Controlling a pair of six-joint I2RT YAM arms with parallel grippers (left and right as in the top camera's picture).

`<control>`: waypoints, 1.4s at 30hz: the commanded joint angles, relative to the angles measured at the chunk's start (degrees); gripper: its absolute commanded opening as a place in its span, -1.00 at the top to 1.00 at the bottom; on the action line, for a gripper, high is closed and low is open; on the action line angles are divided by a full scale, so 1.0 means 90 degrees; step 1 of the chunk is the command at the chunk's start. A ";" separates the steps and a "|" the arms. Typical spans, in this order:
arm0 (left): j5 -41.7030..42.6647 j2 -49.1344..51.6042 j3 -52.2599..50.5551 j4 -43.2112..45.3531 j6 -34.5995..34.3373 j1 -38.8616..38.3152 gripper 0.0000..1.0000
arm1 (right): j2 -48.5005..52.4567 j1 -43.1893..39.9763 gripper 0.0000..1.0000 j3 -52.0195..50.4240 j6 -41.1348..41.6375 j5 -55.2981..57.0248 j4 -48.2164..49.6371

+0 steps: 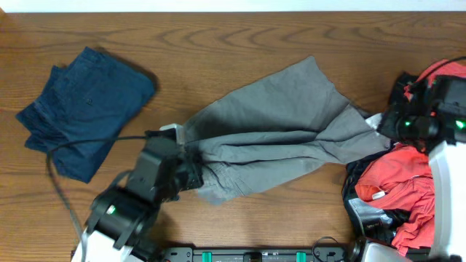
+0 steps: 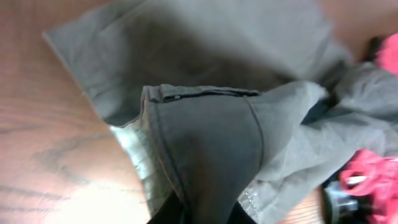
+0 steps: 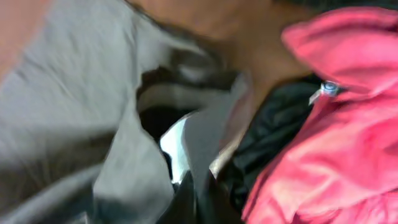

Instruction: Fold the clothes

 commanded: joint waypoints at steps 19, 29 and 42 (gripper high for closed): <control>0.0544 0.0804 0.0012 -0.0731 -0.0034 -0.0005 0.88 | 0.0289 -0.0143 -0.18 -0.1149 0.0270 -0.0046 -0.0845; 0.0544 0.0804 0.0012 -0.0726 -0.0036 -0.0005 0.88 | 0.0289 -0.0141 -0.03 -0.2941 0.1149 -0.0828 0.1846; 0.0544 0.0804 0.0012 -0.0704 -0.0039 -0.0005 0.88 | 0.0165 -0.0158 0.98 -0.2623 0.1503 -0.1382 0.2261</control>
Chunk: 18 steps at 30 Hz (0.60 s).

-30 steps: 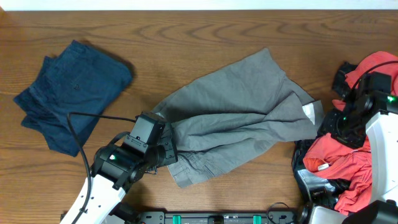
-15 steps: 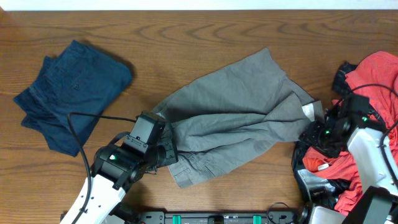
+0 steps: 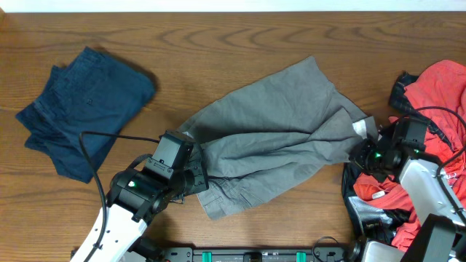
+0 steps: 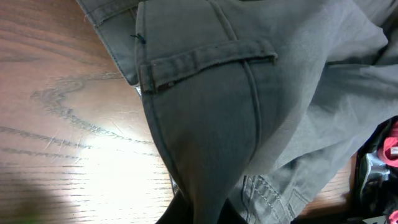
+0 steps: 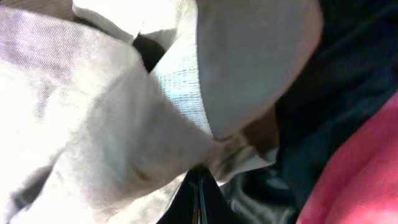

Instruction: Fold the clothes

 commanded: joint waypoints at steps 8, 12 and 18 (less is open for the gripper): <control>0.0114 -0.0007 0.0017 -0.0007 -0.0053 -0.0005 0.88 | -0.0585 -0.0437 0.98 0.2208 -0.0478 0.0561 -0.2659; 0.0177 -0.0007 0.0017 -0.0051 -0.0051 -0.0005 0.88 | -0.0658 -0.0588 0.98 0.2885 -0.0741 0.0680 -0.3344; 0.0126 -0.0005 0.0017 -0.0019 -0.0053 -0.0005 0.88 | -0.0641 -0.0279 0.53 0.2234 -0.0576 0.0670 -0.3249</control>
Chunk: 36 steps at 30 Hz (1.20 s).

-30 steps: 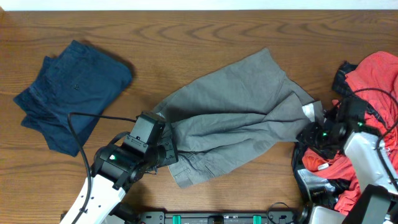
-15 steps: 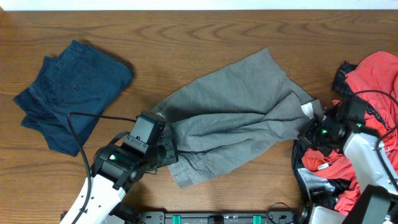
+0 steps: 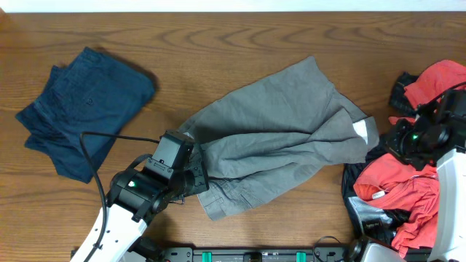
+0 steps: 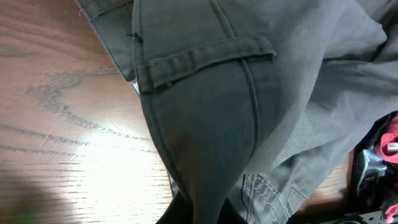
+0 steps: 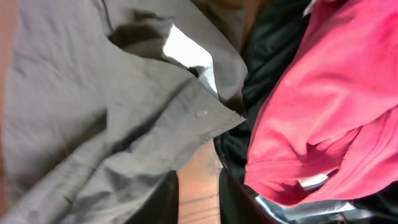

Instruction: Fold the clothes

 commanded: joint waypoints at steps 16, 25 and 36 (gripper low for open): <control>0.0007 -0.0005 0.0017 0.0005 -0.0053 -0.0005 0.88 | 0.0049 0.0257 0.07 -0.3905 0.1413 -0.0170 0.4940; 0.0010 0.0000 0.0017 0.0148 -0.0056 -0.0005 0.86 | 0.0049 0.0257 0.13 -0.4095 0.1413 -0.0806 0.6130; 0.0010 0.0000 0.0017 0.0158 -0.0056 -0.0005 0.87 | 0.0350 0.0257 0.31 -0.4095 0.1411 -0.0607 0.6186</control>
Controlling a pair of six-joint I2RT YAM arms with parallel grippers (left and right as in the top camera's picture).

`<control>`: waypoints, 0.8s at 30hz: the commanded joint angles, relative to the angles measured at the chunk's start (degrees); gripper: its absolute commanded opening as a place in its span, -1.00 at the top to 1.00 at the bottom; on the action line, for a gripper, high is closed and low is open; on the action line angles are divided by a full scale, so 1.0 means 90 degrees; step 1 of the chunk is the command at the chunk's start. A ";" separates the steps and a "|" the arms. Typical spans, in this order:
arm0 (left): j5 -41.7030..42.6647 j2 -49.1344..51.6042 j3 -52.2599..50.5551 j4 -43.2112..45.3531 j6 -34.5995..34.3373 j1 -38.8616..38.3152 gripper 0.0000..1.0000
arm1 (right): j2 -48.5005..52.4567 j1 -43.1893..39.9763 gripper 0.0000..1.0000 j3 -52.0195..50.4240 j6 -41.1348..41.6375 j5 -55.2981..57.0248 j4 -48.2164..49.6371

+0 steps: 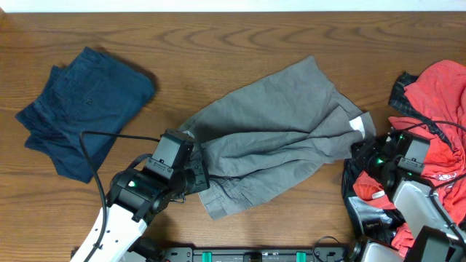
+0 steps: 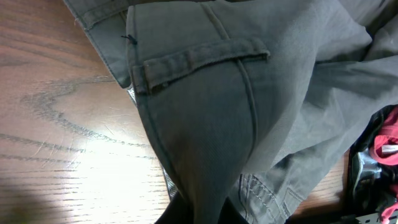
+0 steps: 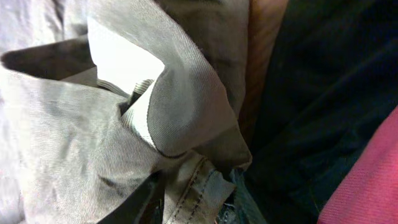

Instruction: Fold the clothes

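Note:
The grey trousers (image 1: 277,124) lie crumpled across the middle of the table. My left gripper (image 1: 196,180) is shut on their waistband end; in the left wrist view the grey cloth (image 2: 205,118) bunches up into the shut gripper (image 2: 199,214). My right gripper (image 1: 362,154) sits at the trousers' right end. In the right wrist view that gripper (image 3: 196,202) stands open, with a stitched hem fold (image 3: 199,180) lying between its fingers (image 3: 146,202). A white pocket lining (image 3: 121,62) shows above.
A folded dark blue garment (image 1: 84,102) lies at the far left. A pile of red and black clothes (image 1: 429,94) fills the right edge, right next to my right arm. Bare wood (image 1: 218,44) runs along the back.
My right gripper was open and raised over the red pile, apart from the trousers. Now it is down at the trousers' right end with the hem between its open fingers. The left gripper holds as before.
First both grippers were shut on the grey trousers, one at each end. Then the trousers lay flatter, both still gripping. Then the right gripper had let go and stood open by the red pile. Now it is back at the hem, open.

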 commanded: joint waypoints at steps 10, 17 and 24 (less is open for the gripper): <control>0.0015 0.0000 0.0019 0.0015 -0.0058 -0.0005 0.86 | 0.0760 0.0058 0.71 -0.0022 0.0032 0.0117 0.0168; 0.0015 0.0000 0.0019 0.0010 -0.0056 -0.0005 0.87 | 0.0447 -0.0039 0.98 0.0270 0.0024 -0.0515 0.0066; 0.0015 0.0000 0.0019 0.0005 -0.0056 -0.0005 0.87 | -0.0563 -0.0189 0.98 0.2341 -0.0474 0.0017 -0.2934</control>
